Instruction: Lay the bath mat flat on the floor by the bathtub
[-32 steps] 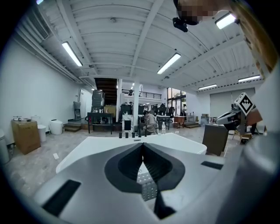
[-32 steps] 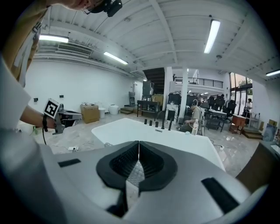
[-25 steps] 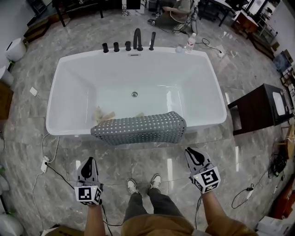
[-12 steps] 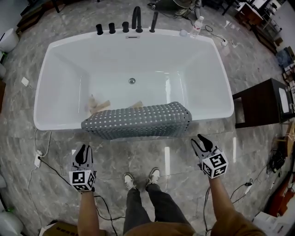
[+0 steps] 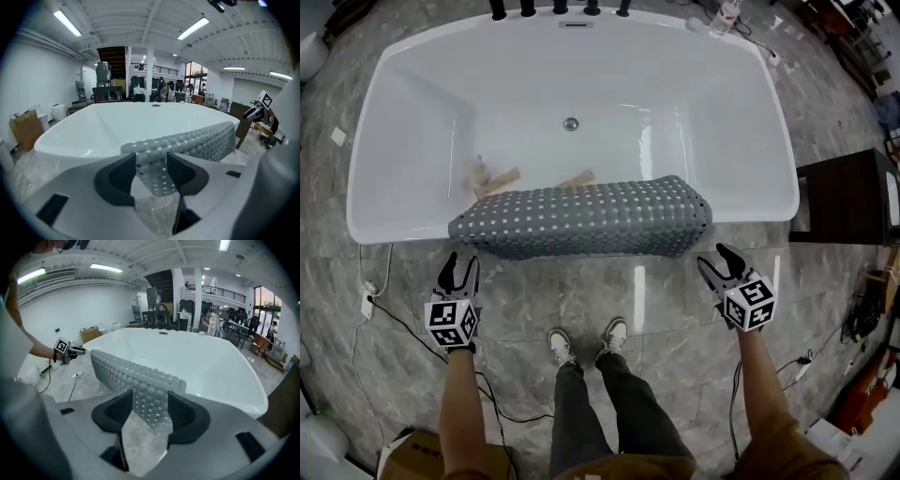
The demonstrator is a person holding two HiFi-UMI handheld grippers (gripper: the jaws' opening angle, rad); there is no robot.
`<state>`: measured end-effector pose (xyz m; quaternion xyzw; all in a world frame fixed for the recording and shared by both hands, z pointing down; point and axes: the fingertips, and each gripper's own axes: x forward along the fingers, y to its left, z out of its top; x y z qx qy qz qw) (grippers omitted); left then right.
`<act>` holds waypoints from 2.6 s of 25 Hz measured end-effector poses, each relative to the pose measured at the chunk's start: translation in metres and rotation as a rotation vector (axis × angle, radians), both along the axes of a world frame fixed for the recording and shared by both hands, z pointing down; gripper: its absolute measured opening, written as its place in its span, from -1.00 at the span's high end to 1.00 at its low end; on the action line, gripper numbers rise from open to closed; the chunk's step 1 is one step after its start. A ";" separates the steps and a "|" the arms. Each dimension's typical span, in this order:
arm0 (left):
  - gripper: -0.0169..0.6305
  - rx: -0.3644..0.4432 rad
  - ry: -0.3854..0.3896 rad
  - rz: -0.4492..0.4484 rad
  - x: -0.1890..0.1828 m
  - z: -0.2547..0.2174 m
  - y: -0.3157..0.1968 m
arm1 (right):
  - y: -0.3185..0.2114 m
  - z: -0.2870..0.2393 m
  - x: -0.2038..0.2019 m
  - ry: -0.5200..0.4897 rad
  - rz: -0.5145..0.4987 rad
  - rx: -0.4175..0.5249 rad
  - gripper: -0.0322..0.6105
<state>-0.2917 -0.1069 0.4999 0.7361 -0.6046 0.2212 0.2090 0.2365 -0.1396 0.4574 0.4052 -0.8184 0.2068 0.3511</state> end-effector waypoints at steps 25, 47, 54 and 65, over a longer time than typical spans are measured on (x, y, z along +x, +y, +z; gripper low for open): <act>-0.52 -0.089 0.168 0.060 -0.004 0.086 -0.025 | -0.032 0.110 0.031 -0.085 0.104 -0.140 -0.25; -0.74 -0.115 0.298 0.044 0.003 0.099 -0.030 | -0.047 0.120 0.016 -0.141 0.103 -0.141 -0.25; -0.59 -0.139 0.313 0.127 0.027 0.100 -0.026 | -0.045 0.122 0.012 -0.141 0.082 -0.157 -0.25; 0.15 -0.116 0.332 0.183 0.031 0.089 -0.026 | -0.040 0.127 0.005 -0.180 0.061 -0.183 0.05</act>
